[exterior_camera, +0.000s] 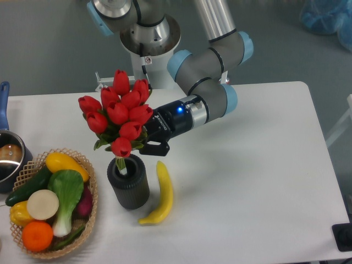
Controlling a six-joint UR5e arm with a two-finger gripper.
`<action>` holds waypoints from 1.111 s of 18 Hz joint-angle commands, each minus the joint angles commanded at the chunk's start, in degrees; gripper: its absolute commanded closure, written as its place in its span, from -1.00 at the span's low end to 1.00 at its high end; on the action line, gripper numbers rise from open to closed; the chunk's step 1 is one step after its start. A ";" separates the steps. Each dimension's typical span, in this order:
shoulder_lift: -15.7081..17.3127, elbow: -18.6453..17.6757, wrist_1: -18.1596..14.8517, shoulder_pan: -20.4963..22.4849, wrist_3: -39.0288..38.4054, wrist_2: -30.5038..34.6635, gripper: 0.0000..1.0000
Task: Insert the flowers into the vase
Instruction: 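Lower the tulip stems into the grey vase opening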
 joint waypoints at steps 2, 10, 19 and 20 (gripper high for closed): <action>-0.35 0.00 0.00 0.00 0.09 0.09 0.40; -1.76 -0.09 0.00 0.09 0.09 0.18 0.40; -2.02 -1.14 0.09 0.70 0.09 0.35 0.39; -2.11 -1.14 0.09 0.70 0.17 0.35 0.39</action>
